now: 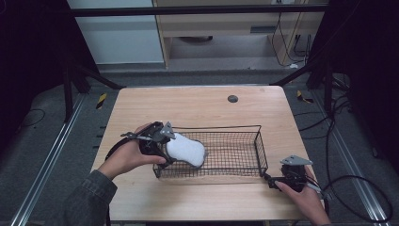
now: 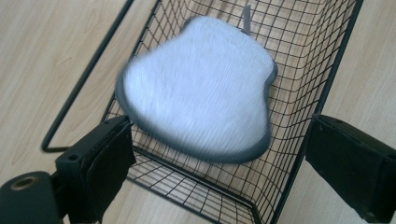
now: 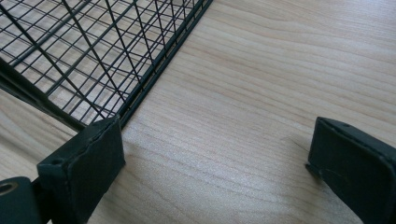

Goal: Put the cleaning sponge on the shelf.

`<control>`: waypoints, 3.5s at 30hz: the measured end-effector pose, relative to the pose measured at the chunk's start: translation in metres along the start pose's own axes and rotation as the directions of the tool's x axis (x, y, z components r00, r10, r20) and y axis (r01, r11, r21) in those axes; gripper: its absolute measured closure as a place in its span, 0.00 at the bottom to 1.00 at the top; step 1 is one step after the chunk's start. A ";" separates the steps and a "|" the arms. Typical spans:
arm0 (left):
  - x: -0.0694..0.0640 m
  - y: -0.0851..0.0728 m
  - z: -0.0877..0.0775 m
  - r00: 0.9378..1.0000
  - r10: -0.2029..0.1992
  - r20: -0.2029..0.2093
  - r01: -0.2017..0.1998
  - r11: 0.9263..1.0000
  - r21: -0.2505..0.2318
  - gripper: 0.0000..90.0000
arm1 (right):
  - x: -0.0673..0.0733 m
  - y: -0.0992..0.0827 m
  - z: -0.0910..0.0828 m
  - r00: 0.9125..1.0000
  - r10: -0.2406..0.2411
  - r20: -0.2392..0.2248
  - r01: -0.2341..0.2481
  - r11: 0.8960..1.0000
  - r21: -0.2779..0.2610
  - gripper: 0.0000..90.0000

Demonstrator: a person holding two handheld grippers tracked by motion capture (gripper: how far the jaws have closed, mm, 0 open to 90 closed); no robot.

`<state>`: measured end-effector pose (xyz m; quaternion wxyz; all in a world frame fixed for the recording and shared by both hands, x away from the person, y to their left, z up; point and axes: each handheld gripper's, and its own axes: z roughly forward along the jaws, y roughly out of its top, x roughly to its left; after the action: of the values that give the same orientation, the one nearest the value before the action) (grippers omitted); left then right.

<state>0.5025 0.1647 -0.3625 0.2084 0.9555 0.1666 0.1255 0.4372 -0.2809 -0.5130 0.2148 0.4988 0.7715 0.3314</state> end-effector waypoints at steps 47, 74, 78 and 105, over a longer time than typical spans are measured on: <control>0.051 -0.140 0.004 0.872 -0.434 -0.225 0.421 0.901 -0.104 0.05 | 0.000 -0.001 0.000 1.000 -0.001 0.002 0.001 1.000 -0.004 0.04; 0.053 -0.161 0.055 0.851 -0.471 -0.233 0.472 0.880 -0.053 0.06 | 0.000 -0.001 0.000 1.000 -0.002 0.001 0.002 1.000 -0.003 0.04; 0.055 -0.162 0.059 0.843 -0.485 -0.234 0.482 0.873 -0.072 0.05 | 0.000 -0.001 0.000 1.000 -0.002 0.001 0.002 1.000 -0.004 0.04; 0.070 -0.168 0.078 0.781 -0.576 -0.241 0.547 0.818 -0.179 0.03 | 0.000 -0.001 0.000 1.000 -0.002 0.001 0.002 1.000 -0.003 0.04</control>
<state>0.5458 0.3068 -0.4935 0.2574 0.8225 0.4653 0.2016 0.4362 -0.2809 -0.5133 0.2165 0.4980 0.7712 0.3322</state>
